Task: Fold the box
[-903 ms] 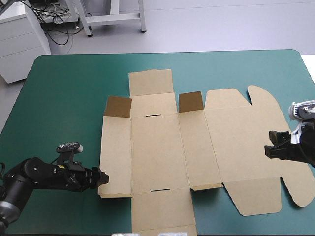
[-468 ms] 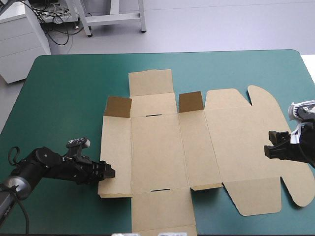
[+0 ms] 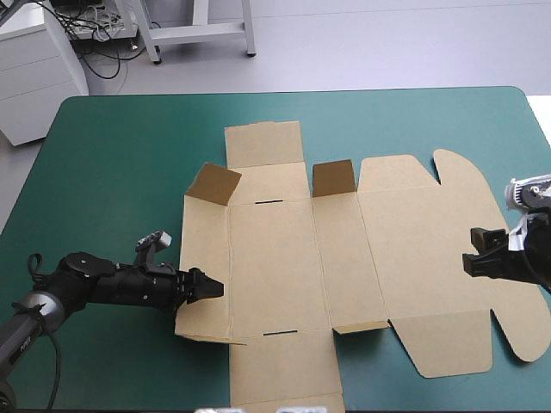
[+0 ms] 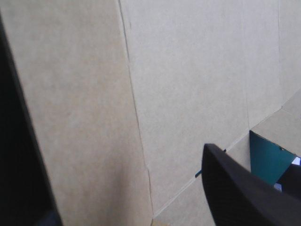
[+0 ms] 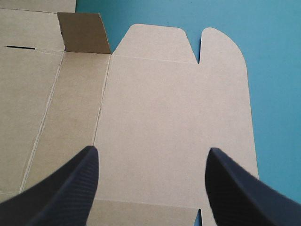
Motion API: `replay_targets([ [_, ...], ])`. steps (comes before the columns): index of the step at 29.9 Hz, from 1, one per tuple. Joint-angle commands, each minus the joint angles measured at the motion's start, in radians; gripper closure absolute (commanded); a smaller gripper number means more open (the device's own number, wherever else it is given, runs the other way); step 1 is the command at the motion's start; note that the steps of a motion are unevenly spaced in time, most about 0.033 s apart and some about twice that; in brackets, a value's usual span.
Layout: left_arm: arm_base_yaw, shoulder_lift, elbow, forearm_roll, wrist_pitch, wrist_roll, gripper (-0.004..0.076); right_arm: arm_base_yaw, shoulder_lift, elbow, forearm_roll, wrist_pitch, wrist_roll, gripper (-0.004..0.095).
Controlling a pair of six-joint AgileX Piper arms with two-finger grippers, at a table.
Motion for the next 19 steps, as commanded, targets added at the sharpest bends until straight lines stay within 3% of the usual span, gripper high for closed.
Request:
replay_targets([
  [1, -0.001, -0.017, -0.021, -0.079, 0.039, 0.020, 0.0335, -0.004, -0.001, -0.021, 0.008, -0.062, -0.008, 0.0320],
  [9, -0.001, -0.017, -0.021, -0.077, 0.040, 0.022, 0.0525, -0.004, -0.001, -0.021, 0.008, -0.069, -0.008, 0.0332],
  [16, -0.001, -0.017, -0.021, -0.016, 0.028, 0.044, 0.0748, -0.004, -0.001, -0.021, 0.010, -0.069, -0.008, 0.0334],
  [19, -0.001, -0.017, -0.021, 0.000, 0.010, 0.046, 0.0756, -0.004, -0.001, -0.021, 0.010, -0.069, -0.008, 0.0334],
])
